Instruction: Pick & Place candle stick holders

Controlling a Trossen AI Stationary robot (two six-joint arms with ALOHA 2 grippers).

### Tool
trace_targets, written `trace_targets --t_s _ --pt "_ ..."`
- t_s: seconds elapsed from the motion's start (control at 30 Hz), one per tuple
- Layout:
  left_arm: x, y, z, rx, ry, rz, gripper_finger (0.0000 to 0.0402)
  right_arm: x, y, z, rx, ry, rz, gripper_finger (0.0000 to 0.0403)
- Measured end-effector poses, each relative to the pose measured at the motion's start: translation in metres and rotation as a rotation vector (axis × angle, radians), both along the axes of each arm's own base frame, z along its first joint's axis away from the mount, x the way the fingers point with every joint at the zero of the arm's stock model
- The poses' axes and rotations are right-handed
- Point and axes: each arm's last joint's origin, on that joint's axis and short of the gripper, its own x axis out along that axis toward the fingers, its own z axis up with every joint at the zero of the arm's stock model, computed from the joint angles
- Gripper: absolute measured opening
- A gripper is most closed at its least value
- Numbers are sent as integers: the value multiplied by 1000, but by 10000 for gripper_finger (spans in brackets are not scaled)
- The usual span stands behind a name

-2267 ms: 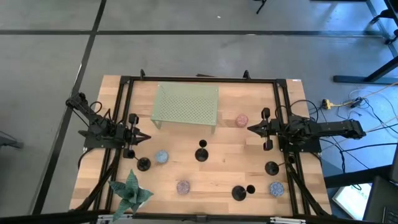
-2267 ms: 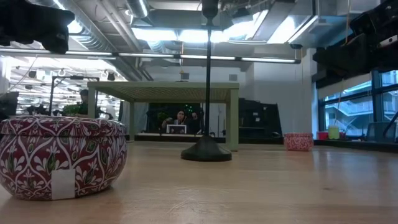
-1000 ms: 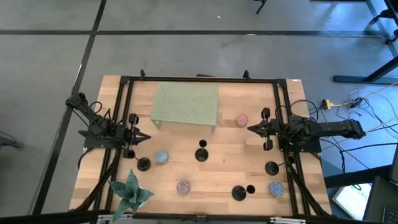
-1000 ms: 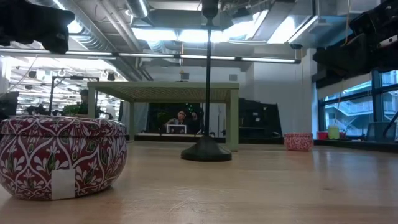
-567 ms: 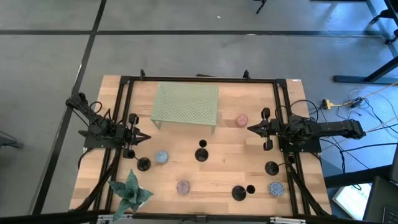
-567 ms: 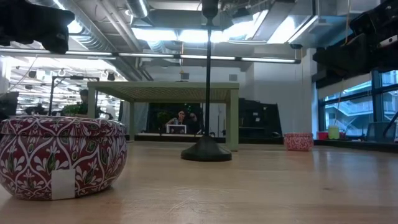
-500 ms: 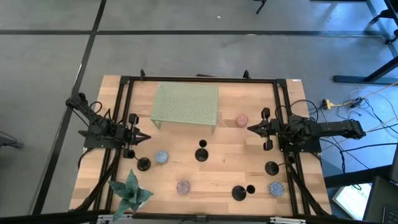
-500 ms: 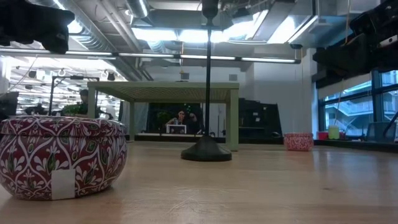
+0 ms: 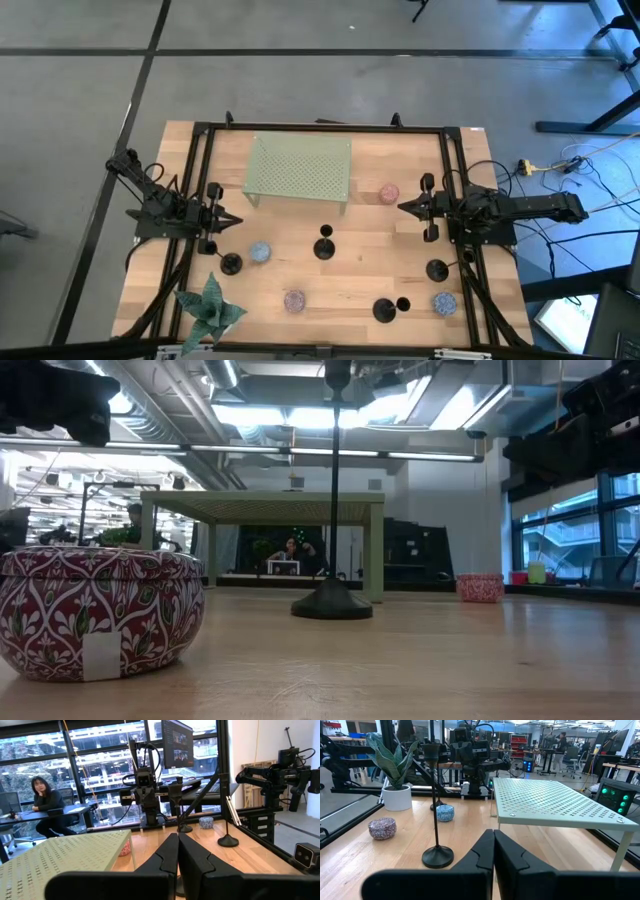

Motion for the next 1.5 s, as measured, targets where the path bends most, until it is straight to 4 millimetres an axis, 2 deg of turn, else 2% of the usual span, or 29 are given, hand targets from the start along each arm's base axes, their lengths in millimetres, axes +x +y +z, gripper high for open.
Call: trace_targets --t_s 0.8,1.07,1.23,1.37,1.5 --pt "0 0 0 -4 -2 10 6 0 0 3 2 -25 -8 7" --pt "0 0 1 -3 -5 -10 6 -1 -1 14 -224 -140 -33 7" --pt "0 0 2 -48 -5 -10 6 -1 -1 17 -244 -168 -38 7" --pt "-5 4 21 -77 -27 -6 6 -1 -1 14 -198 -140 -31 7" --pt "-12 9 40 -50 48 -21 15 -1 -1 14 -192 -139 -31 7"
